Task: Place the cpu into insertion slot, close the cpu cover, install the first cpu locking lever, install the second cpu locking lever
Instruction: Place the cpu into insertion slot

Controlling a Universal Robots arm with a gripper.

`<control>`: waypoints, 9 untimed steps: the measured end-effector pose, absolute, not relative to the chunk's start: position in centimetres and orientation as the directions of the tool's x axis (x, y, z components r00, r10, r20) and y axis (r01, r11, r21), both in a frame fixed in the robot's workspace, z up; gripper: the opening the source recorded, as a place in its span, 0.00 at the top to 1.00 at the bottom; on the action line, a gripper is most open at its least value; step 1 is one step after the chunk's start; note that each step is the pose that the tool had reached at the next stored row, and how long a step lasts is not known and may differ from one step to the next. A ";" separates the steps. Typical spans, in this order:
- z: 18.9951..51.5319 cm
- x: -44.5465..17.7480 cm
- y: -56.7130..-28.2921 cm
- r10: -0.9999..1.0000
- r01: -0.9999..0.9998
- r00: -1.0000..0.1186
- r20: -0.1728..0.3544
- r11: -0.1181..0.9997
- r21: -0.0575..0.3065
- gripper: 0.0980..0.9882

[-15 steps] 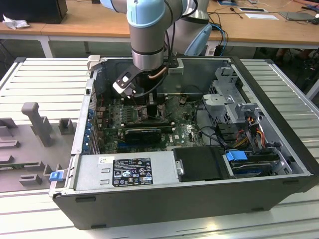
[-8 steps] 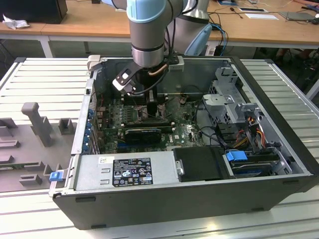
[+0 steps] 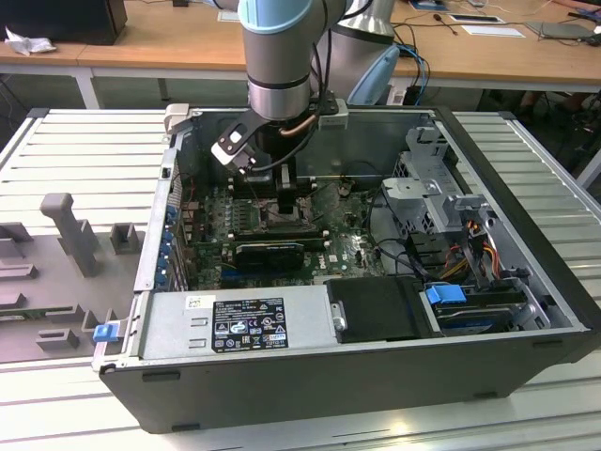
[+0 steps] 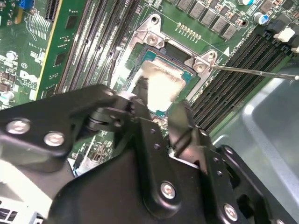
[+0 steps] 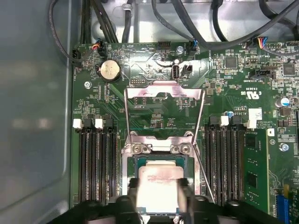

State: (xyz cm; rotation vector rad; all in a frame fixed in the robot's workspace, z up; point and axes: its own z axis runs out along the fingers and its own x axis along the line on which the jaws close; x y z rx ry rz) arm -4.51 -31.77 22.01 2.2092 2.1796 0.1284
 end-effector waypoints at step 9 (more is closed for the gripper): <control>22.2 -4.5 -31.9 0.999 0.996 0.012 0.033 -0.015 0.083 0.99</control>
